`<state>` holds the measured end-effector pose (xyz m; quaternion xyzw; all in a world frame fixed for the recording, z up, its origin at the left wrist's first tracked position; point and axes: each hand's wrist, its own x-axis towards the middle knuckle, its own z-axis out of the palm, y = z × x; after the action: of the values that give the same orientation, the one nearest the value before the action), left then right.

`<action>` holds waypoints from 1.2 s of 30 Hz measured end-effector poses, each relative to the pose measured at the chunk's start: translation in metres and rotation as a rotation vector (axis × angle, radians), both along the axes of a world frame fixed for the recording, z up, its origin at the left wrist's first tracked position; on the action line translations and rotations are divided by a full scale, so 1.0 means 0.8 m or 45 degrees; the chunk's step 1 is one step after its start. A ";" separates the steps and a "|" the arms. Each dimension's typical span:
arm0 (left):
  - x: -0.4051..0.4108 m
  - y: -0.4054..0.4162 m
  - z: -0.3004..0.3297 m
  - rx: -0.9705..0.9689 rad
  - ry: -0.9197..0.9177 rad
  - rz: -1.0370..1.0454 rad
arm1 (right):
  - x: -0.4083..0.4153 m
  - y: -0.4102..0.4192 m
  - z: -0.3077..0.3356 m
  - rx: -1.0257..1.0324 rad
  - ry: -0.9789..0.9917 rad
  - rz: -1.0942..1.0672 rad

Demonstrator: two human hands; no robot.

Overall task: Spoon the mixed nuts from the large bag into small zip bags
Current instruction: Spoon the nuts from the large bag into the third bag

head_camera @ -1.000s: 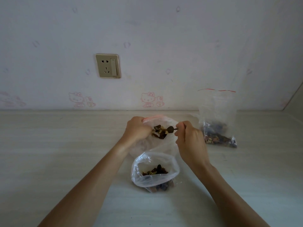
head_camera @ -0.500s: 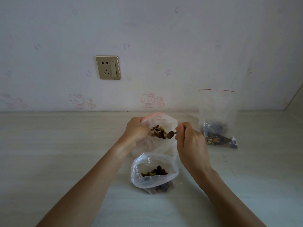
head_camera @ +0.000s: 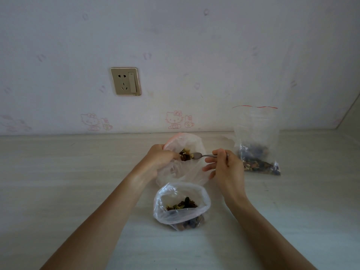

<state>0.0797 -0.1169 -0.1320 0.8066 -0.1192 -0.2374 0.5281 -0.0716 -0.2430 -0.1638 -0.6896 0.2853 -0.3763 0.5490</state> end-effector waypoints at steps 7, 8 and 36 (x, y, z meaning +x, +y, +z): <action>-0.006 0.000 -0.002 -0.087 -0.018 -0.026 | 0.001 0.006 -0.004 -0.354 0.026 -0.037; -0.007 0.000 -0.002 -0.092 -0.027 -0.027 | 0.001 0.007 -0.004 -0.392 0.022 -0.048; 0.001 -0.002 -0.001 -0.301 0.256 0.116 | 0.000 -0.008 -0.009 -0.004 0.119 0.089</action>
<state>0.0803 -0.1185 -0.1331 0.7156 -0.0561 -0.2772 0.6387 -0.0719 -0.2491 -0.1714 -0.7168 0.2860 -0.3247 0.5468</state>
